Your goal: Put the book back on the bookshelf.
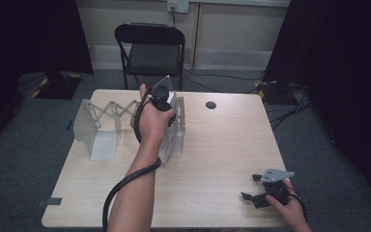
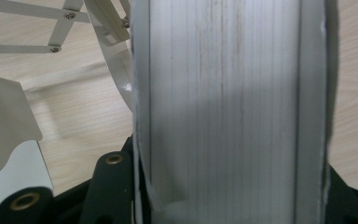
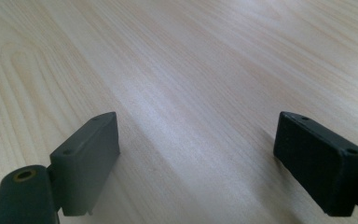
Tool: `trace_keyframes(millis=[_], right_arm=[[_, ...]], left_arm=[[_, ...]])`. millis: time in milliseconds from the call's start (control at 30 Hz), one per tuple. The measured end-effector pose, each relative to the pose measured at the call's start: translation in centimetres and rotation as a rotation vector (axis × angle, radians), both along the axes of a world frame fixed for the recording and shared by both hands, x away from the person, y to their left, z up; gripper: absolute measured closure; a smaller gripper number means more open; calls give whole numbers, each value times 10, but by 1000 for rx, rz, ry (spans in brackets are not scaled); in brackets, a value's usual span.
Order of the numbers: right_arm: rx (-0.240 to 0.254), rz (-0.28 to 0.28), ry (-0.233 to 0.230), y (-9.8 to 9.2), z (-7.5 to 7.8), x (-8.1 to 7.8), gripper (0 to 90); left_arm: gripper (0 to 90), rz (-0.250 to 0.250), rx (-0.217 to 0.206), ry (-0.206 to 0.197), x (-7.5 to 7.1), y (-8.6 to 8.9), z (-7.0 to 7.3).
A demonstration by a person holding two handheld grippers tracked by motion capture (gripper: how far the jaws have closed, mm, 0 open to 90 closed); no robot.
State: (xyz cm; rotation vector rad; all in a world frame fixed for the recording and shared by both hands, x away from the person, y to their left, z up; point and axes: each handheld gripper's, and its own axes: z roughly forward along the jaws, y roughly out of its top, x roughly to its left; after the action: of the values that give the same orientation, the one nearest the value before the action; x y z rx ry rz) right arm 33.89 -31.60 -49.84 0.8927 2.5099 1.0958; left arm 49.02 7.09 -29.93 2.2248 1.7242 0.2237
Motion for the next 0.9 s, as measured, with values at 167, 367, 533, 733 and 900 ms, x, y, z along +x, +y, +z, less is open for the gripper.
trace_keyframes(millis=[167, 367, 533, 733, 900], right_arm=[[0, 0, 0, 0, 0, 0, 137], [0, 0, -1, 0, 0, 0, 137], [0, 1, -2, 0, 0, 0, 137], [-1, 1, -2, 0, 0, 0, 137], [0, 1, -2, 0, 0, 0, 137]], left_arm=[[528, -3, -1, -2, 2, -1, 0], [528, 5, 3, -3, 6, -4, -3], [528, 18, -3, -2, 8, -6, -6], [528, 31, 9, -6, 10, -8, -6], [528, 47, 5, -5, 11, -9, -7]])
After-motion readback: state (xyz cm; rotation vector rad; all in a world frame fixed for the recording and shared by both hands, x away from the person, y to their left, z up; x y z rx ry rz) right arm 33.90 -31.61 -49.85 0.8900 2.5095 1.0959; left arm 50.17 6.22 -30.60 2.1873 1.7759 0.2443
